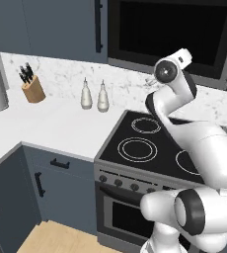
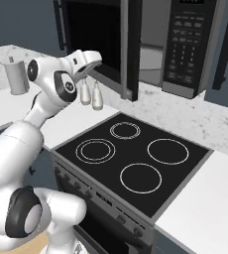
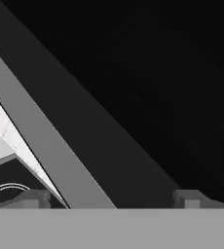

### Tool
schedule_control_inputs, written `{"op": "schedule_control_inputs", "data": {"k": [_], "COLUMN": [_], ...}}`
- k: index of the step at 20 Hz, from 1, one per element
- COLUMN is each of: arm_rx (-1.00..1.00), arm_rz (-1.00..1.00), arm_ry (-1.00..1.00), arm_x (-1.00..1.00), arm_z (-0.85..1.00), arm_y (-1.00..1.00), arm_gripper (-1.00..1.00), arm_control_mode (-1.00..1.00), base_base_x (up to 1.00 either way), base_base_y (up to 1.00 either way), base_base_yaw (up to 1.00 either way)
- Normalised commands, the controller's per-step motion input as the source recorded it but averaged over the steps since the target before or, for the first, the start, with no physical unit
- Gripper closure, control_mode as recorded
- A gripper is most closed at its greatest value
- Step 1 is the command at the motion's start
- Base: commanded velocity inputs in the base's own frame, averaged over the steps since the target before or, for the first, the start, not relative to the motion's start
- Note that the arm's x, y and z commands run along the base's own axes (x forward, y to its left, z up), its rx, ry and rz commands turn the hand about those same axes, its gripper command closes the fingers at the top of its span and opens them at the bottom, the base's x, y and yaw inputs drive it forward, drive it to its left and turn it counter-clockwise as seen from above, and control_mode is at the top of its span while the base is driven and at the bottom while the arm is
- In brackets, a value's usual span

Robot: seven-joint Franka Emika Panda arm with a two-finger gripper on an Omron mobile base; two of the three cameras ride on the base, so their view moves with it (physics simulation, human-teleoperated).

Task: Pick the broccoli from the sink and place it in the bowl. Then pick the bowl and place it in the microwave. Then close the microwave door and press the start button.

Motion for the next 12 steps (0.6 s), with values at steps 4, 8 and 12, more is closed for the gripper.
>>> {"op": "schedule_control_inputs", "data": {"k": [4,8,12], "arm_rx": [0.1,0.13,0.13], "arm_rz": [0.0,0.0,0.0], "arm_ry": [0.0,0.0,0.0], "arm_x": [0.48,0.24,0.24], "arm_z": [0.01,0.06,0.04], "arm_y": [-0.4,-0.46,-0.44], "arm_gripper": [-1.0,-1.0,-1.0], "arm_control_mode": [-1.0,-1.0,-1.0], "base_base_x": [0.0,0.0,0.0], "base_base_y": [0.0,0.0,0.0], "base_base_yaw": [0.0,0.0,0.0]}}
